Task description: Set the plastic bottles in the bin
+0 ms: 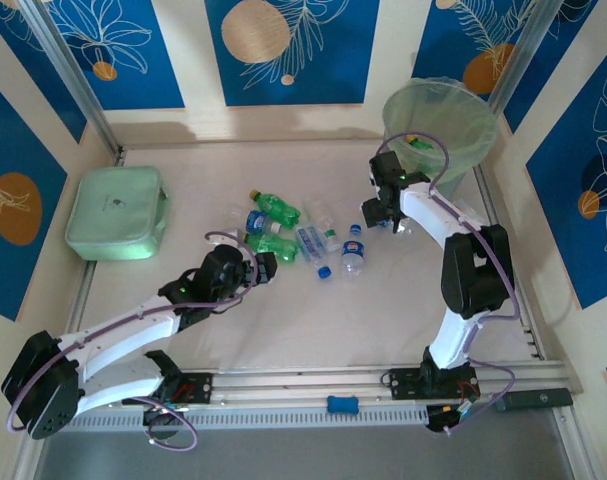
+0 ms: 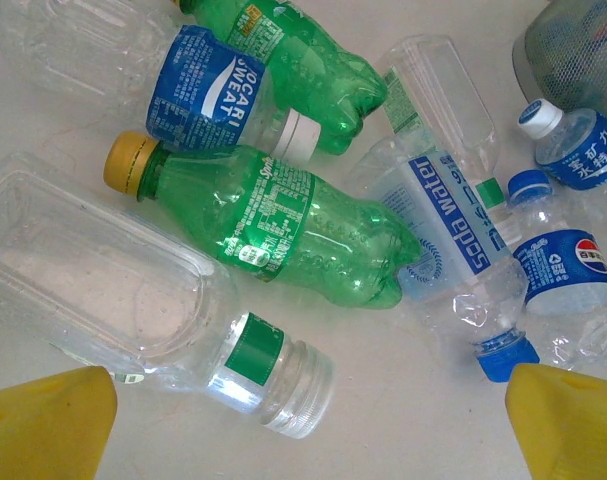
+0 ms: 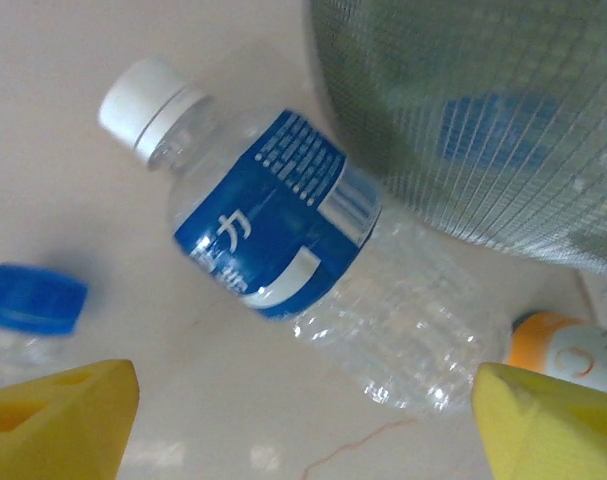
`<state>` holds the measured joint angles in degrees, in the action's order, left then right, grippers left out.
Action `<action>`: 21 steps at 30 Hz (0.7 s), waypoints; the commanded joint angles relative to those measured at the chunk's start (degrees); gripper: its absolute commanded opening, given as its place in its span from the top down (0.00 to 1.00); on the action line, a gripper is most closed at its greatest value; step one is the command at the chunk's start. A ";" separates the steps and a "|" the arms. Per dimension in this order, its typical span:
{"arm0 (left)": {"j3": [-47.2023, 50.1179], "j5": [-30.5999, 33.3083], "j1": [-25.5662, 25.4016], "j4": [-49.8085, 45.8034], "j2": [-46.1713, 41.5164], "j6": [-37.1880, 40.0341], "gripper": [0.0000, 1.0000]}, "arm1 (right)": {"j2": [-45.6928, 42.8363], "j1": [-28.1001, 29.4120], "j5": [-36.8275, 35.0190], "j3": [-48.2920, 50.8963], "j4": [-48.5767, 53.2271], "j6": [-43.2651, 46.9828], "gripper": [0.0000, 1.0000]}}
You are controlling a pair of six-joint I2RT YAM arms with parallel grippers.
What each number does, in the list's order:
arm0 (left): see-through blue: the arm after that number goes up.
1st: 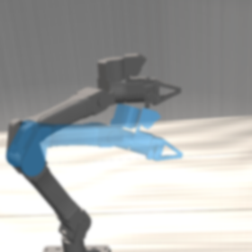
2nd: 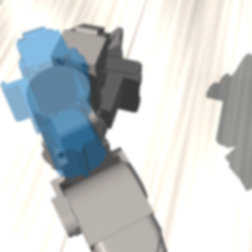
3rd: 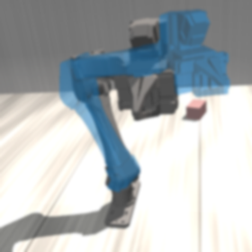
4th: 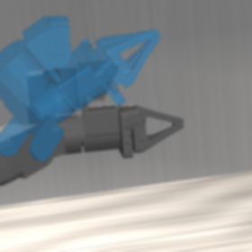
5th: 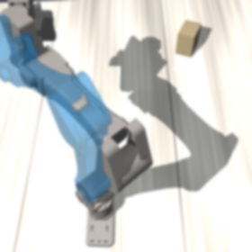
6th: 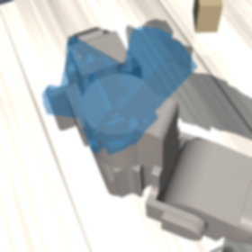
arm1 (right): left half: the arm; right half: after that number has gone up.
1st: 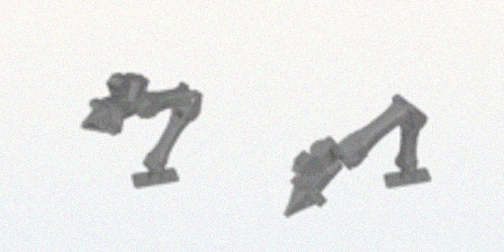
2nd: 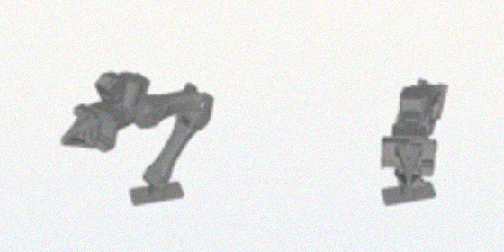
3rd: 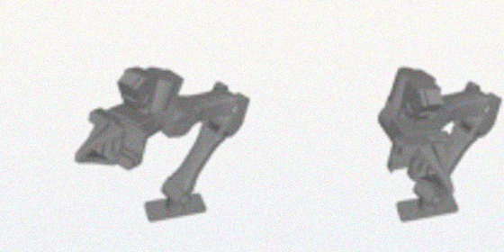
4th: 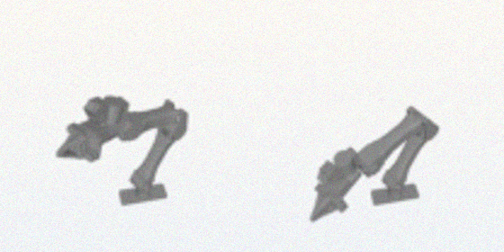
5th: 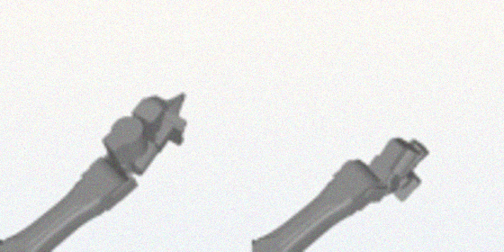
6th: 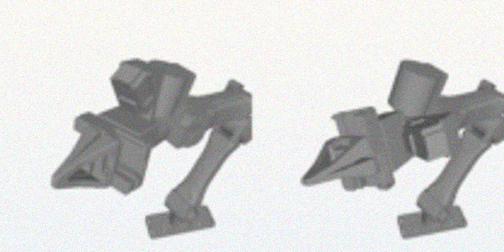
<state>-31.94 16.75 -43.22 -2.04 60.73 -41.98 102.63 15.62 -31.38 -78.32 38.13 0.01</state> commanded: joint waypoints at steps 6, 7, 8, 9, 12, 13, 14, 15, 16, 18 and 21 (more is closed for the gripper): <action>0.02 0.36 0.73 -0.94 -1.49 -0.26 0.01 | 4.74 -0.44 -5.54 1.41 -10.06 11.42 0.12; 0.02 0.35 0.70 -0.90 -1.41 -0.28 0.01 | 5.26 -0.68 -5.42 1.57 -10.38 11.81 0.12; 0.00 0.36 0.75 -0.76 -1.36 -0.30 0.01 | 5.83 -0.88 -4.92 1.80 -10.60 12.09 0.12; 0.04 0.23 0.69 -0.67 -1.32 -0.30 0.01 | 6.29 -0.99 -4.44 2.12 -10.73 12.43 0.12; -0.02 0.06 0.73 -0.31 -1.05 -0.30 0.01 | 7.63 -0.69 -3.44 2.72 -10.53 12.56 0.13; 0.00 0.05 0.77 -0.29 -1.05 -0.30 0.01 | 8.12 -0.44 -3.36 2.75 -10.34 12.48 0.13; -0.04 0.02 0.68 -0.25 -0.97 -0.30 0.01 | 8.45 -0.03 -3.46 2.84 -10.04 12.20 0.13; 0.03 0.03 0.76 -0.24 -0.96 -0.30 0.01 | 8.70 0.25 -3.36 3.00 -9.85 11.75 0.13; -0.04 0.03 0.76 -0.16 -0.92 -0.30 0.01 | 8.71 0.53 -3.14 3.21 -9.59 11.24 0.13; 0.04 0.08 0.77 -0.07 -0.96 -0.28 0.01 | 8.38 1.03 -2.31 3.69 -8.98 9.59 0.14; 0.05 0.12 0.77 -0.07 -0.80 -0.21 0.01 | 7.47 1.36 -0.27 4.23 -7.36 6.87 0.17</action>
<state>-31.94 16.75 -43.22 -2.24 60.14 -41.98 110.83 16.43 -34.63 -75.02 28.80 9.89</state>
